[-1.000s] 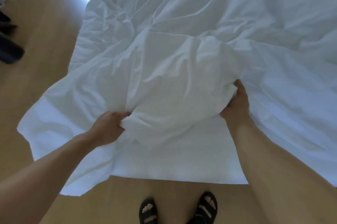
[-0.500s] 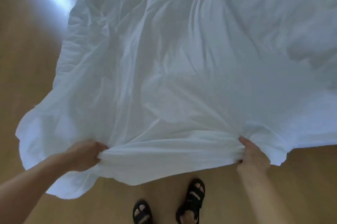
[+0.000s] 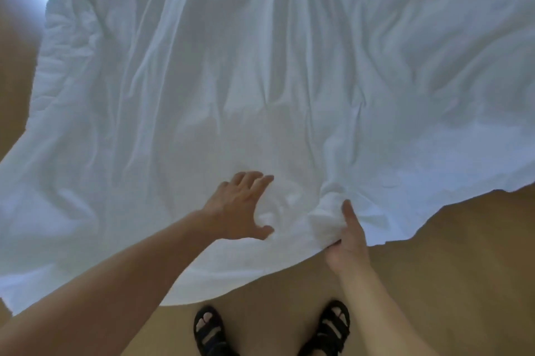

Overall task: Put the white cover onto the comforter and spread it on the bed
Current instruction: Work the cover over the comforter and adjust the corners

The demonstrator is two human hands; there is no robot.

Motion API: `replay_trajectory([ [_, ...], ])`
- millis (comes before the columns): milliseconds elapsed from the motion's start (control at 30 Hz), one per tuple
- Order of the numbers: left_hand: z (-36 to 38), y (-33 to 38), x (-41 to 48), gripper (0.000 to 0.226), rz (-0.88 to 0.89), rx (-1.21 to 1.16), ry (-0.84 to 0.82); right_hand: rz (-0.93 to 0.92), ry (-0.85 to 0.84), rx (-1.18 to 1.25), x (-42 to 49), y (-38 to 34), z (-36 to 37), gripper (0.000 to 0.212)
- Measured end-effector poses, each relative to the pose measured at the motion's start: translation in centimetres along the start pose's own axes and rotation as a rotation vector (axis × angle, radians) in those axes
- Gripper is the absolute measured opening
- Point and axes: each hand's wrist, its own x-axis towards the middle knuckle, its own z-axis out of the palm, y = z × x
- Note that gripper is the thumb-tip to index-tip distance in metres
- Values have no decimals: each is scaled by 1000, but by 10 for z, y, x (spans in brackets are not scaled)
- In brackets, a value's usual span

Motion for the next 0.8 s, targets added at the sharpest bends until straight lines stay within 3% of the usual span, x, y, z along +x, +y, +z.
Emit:
replay_trajectory([
  [133, 24, 61, 46, 124, 15, 128, -151, -7, 79, 320, 25, -41, -53, 74],
  [300, 71, 102, 68, 135, -89, 345, -125, -34, 143, 264, 59, -99, -65, 59],
  [400, 77, 111, 78, 121, -195, 448, -113, -39, 115, 231, 73, -123, -55, 66],
  [500, 62, 110, 92, 82, -222, 394, -58, -27, 51, 179, 90, -131, -57, 91],
  [533, 55, 107, 95, 69, -214, 313, -21, -21, 44, 174, 90, -134, -58, 87],
  [633, 25, 95, 94, 49, -182, -2, 23, -50, 117, 159, 79, -148, -50, 50],
  [800, -11, 86, 70, 38, -212, -288, -177, -130, 3, 73, 53, -182, -27, 21],
])
